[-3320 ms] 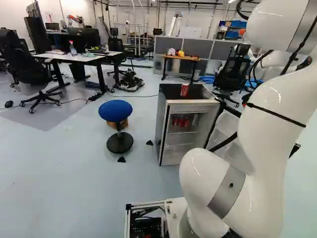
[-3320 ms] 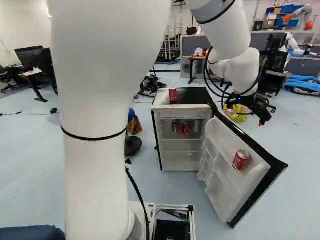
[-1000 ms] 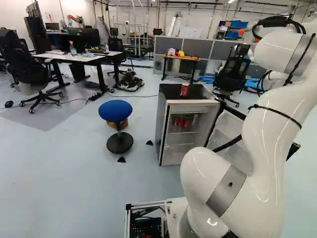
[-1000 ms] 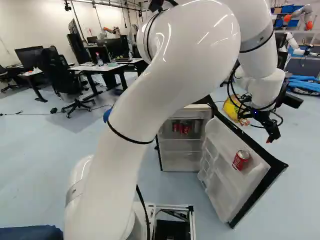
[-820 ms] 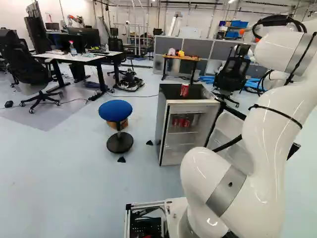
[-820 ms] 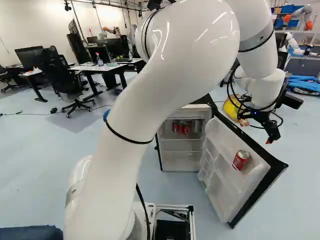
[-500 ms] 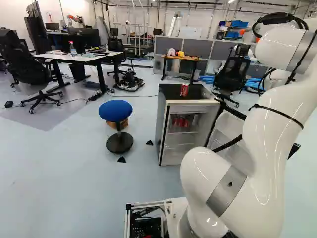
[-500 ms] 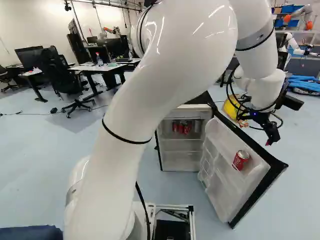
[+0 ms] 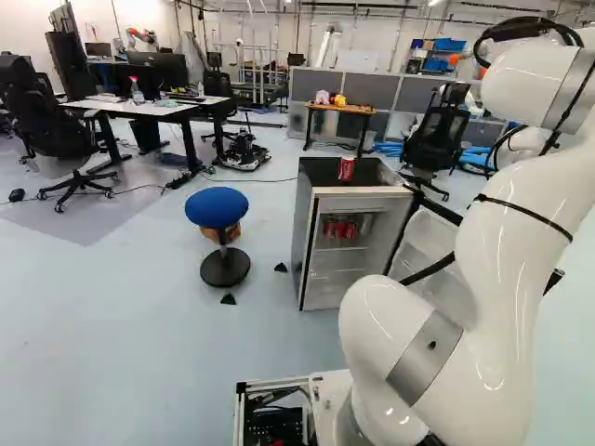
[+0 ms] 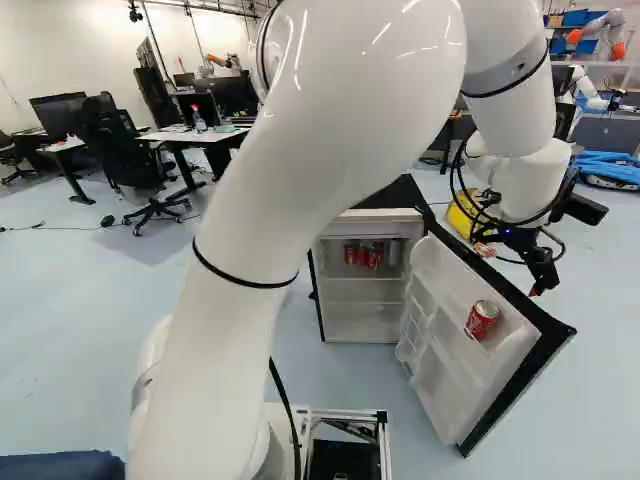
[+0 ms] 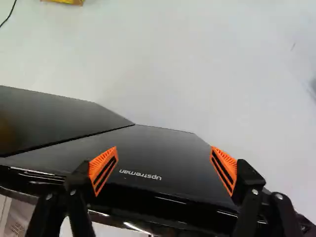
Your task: Grab a drink from the fridge
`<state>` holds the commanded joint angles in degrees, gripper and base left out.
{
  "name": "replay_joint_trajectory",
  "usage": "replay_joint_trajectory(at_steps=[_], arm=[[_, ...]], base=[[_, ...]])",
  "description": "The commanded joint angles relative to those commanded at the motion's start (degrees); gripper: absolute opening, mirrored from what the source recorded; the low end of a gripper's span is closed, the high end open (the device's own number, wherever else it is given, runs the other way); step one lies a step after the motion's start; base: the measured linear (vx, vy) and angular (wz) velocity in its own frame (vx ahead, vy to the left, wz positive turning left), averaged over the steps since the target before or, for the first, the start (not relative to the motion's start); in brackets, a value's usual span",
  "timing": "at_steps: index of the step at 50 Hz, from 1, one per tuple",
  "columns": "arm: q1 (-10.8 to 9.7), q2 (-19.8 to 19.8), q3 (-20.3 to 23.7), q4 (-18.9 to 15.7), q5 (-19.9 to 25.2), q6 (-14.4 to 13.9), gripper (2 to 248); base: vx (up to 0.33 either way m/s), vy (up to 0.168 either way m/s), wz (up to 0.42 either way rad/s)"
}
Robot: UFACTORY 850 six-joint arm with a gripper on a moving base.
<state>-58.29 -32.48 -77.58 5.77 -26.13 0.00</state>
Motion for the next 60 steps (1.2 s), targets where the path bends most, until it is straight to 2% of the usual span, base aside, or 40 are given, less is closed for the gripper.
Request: replay_joint_trajectory(at_steps=[60], arm=[[-1.28,8.0,11.18,0.0,0.0,0.0,247]], base=[[0.0,0.0,0.0]])
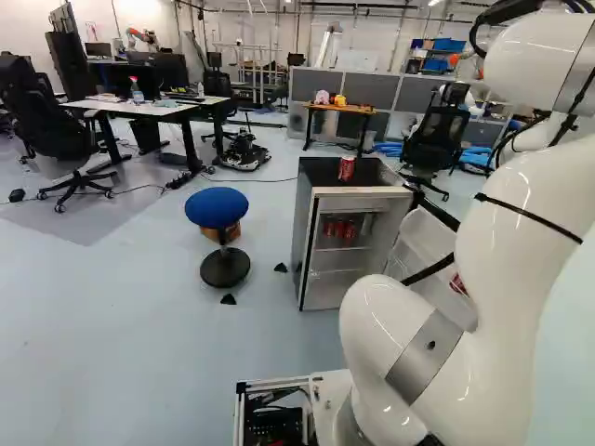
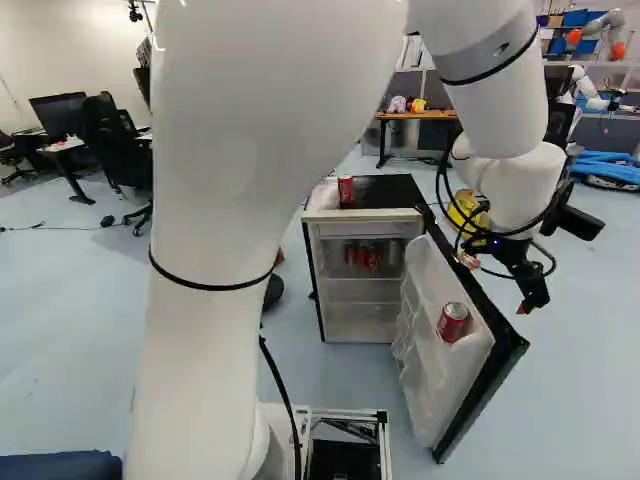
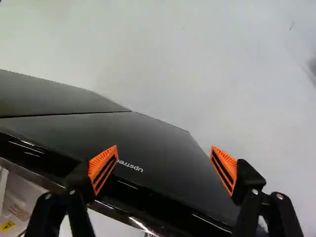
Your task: Grab a drink from the fridge
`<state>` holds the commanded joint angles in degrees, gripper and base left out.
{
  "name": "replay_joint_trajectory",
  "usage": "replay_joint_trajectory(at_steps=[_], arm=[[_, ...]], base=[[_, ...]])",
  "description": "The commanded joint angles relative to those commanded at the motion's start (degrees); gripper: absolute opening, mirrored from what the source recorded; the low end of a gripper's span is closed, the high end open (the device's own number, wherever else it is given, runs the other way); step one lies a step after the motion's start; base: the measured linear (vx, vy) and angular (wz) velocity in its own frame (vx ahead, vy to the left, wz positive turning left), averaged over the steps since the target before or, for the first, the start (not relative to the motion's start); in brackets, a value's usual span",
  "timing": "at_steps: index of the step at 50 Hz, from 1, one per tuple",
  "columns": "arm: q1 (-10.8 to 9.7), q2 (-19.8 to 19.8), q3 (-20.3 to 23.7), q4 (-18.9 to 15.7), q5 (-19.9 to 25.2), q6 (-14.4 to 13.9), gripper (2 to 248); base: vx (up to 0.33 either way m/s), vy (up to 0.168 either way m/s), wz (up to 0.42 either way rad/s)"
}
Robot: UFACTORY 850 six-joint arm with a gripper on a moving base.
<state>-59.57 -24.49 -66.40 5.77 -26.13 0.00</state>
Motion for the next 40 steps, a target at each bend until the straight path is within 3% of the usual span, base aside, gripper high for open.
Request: replay_joint_trajectory(at_steps=[40], arm=[[1.09,6.93,9.19,0.0,0.0,0.0,247]], base=[[0.0,0.0,0.0]])
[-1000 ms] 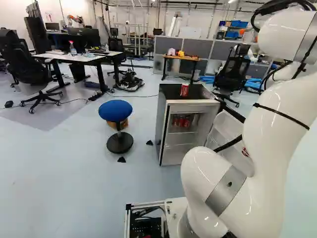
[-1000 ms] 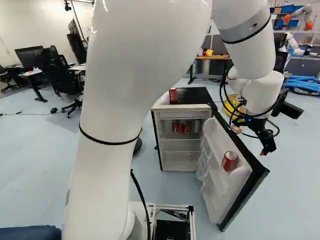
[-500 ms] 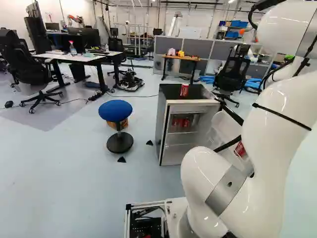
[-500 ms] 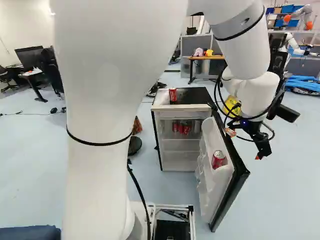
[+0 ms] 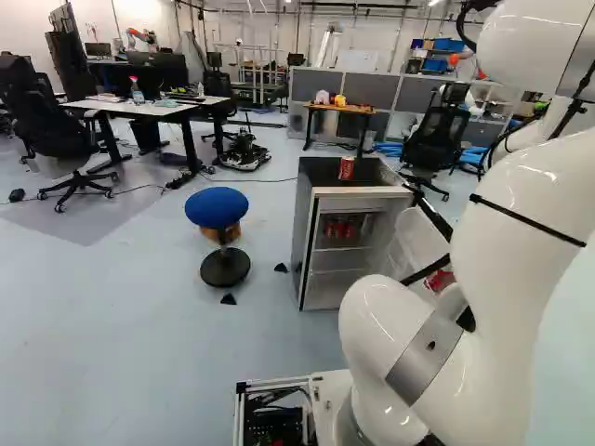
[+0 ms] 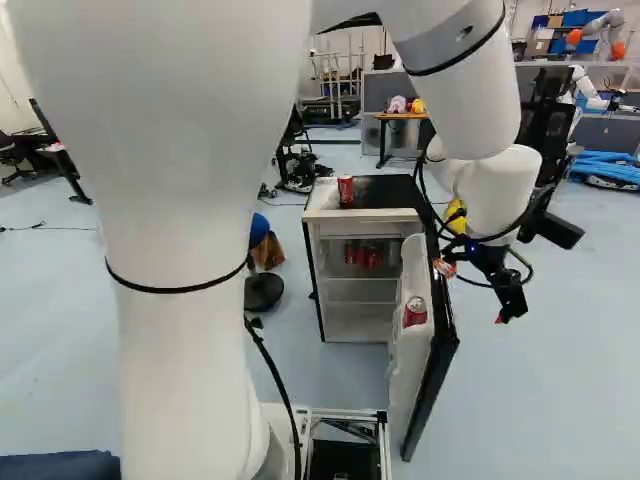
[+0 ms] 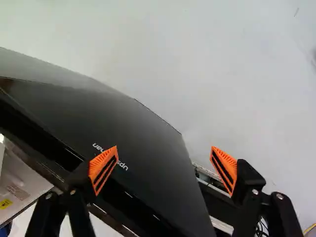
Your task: Grab a drink from the fridge
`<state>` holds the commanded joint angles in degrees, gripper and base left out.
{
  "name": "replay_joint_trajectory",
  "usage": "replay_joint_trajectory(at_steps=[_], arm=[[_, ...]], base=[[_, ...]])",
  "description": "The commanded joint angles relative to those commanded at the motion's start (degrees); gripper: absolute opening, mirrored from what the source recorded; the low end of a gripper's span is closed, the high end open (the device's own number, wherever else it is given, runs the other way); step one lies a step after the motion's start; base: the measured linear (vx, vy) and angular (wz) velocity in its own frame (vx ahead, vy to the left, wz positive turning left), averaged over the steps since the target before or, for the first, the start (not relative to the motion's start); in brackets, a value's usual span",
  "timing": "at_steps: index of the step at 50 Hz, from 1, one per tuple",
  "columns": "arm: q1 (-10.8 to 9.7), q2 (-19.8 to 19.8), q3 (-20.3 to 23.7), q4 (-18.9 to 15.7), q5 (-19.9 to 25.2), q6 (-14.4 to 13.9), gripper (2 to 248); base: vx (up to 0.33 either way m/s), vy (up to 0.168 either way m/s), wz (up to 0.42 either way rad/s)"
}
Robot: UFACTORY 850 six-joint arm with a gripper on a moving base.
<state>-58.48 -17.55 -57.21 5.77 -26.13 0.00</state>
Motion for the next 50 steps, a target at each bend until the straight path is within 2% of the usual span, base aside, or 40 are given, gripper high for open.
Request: replay_joint_trajectory(at_steps=[31,50], arm=[[2.56,5.36,6.72,0.0,0.0,0.0,247],[4.86,8.69,10.71,0.0,0.0,0.0,247]], base=[[0.0,0.0,0.0],[0.0,0.0,0.0]])
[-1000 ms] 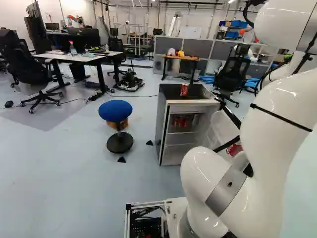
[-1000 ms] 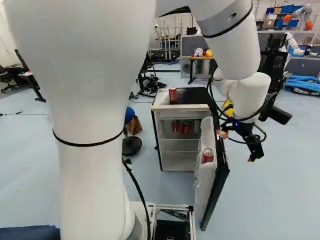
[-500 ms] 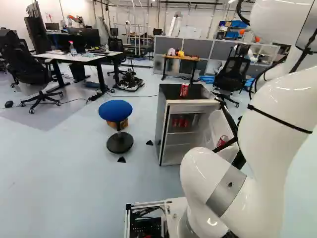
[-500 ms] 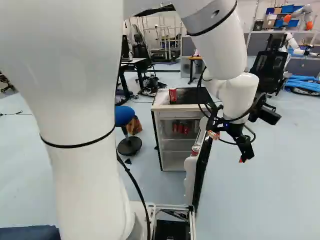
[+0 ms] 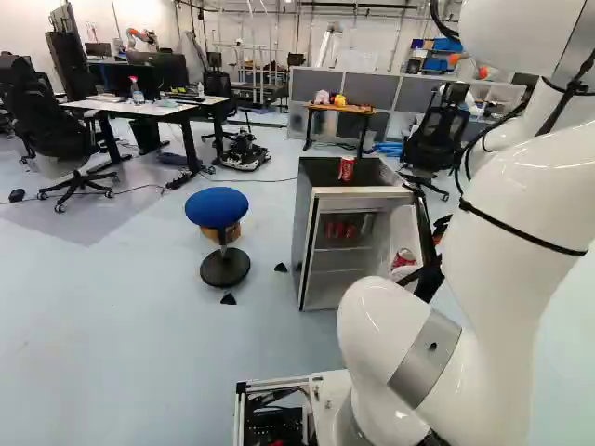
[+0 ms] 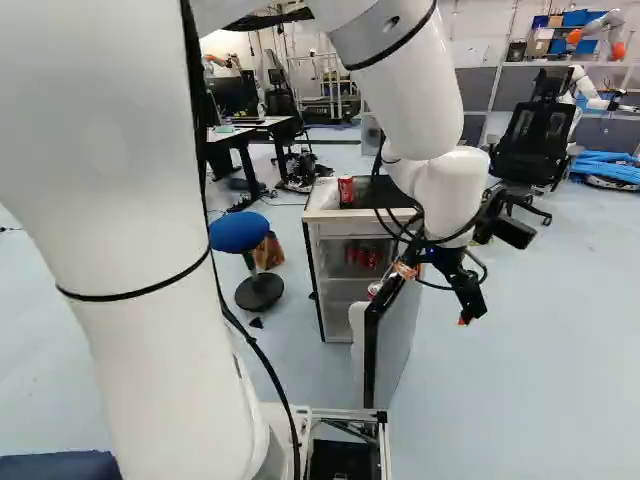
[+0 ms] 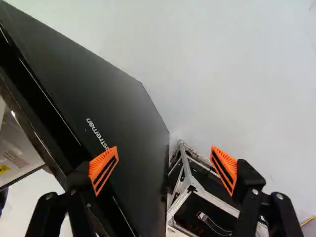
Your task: Grab a drink from the fridge
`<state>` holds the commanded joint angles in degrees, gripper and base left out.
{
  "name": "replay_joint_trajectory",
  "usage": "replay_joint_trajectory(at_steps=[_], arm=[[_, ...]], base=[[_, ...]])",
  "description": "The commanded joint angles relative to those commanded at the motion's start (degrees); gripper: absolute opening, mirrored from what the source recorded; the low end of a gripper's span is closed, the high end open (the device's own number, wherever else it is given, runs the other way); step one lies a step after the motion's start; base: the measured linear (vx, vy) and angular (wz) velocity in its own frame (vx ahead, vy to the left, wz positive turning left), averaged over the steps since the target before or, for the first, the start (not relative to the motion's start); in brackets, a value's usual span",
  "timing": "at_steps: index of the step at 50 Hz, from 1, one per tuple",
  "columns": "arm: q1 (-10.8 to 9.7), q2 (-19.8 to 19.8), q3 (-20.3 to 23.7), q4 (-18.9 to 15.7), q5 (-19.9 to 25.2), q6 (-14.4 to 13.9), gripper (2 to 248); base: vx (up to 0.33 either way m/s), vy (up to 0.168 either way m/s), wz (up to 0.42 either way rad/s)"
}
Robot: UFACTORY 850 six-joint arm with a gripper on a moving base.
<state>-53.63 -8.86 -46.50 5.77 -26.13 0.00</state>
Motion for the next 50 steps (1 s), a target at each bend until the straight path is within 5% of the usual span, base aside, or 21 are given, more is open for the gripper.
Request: replay_joint_trajectory(at_steps=[50], arm=[[9.69,7.44,8.34,0.0,0.0,0.0,247]], base=[[0.0,0.0,0.0]])
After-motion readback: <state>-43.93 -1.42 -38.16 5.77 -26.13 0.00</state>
